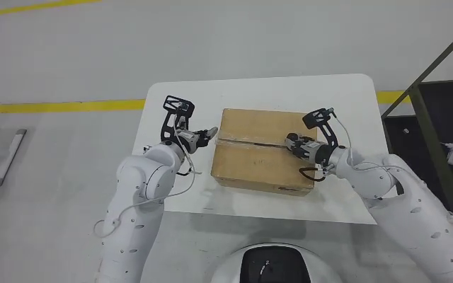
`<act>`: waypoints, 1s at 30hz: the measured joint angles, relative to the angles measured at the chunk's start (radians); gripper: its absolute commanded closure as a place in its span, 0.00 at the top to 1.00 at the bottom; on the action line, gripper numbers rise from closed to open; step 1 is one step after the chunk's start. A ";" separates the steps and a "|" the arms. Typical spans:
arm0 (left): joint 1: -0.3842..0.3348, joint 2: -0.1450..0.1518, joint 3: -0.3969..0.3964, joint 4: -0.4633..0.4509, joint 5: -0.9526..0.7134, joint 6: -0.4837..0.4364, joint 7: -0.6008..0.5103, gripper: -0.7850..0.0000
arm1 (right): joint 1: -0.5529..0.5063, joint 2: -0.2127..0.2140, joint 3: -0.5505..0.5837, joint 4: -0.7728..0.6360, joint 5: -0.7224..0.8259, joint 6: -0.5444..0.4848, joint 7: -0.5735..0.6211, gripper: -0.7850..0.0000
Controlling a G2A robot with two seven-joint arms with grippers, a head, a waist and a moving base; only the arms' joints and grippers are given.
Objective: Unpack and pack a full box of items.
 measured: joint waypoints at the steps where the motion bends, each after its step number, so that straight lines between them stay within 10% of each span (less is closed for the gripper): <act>1: 0.000 0.000 0.001 0.001 0.000 0.001 0.002 1.00 | -0.009 0.003 0.013 -0.008 -0.003 -0.003 0.003 0.00; 20: -0.005 -0.001 0.005 -0.004 -0.036 -0.020 0.019 1.00 | -0.134 0.036 0.177 -0.118 -0.079 -0.074 0.034 0.00; 30: 0.013 0.004 -0.014 -0.076 -0.002 -0.060 0.125 1.00 | -0.251 0.037 0.324 -0.227 -0.226 0.015 -0.347 0.00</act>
